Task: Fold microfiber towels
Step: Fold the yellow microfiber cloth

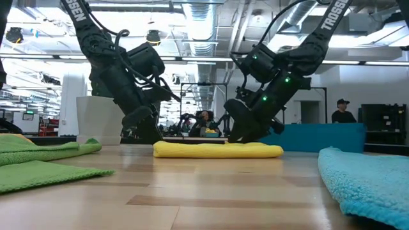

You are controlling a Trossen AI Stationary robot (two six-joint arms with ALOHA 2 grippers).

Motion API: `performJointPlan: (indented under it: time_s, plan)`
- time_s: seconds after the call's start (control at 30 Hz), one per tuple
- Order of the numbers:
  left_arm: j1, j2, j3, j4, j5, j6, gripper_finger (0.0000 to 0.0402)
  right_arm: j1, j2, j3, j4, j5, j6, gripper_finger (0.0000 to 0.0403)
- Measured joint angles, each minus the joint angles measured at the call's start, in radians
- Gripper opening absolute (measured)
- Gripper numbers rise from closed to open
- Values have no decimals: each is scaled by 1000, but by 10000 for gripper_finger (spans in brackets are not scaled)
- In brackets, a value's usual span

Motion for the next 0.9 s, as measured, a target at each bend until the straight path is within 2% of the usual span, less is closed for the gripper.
performJointPlan:
  time_s: [0.67, 0.9]
  plan:
    - [-1, 0, 0, 12, 0, -39, 127, 15, 0, 0, -12, -19, 0, 244]
    - [-1, 0, 1, 16, -1, -40, 127, 26, 79, 5, 48, -16, 8, 243]
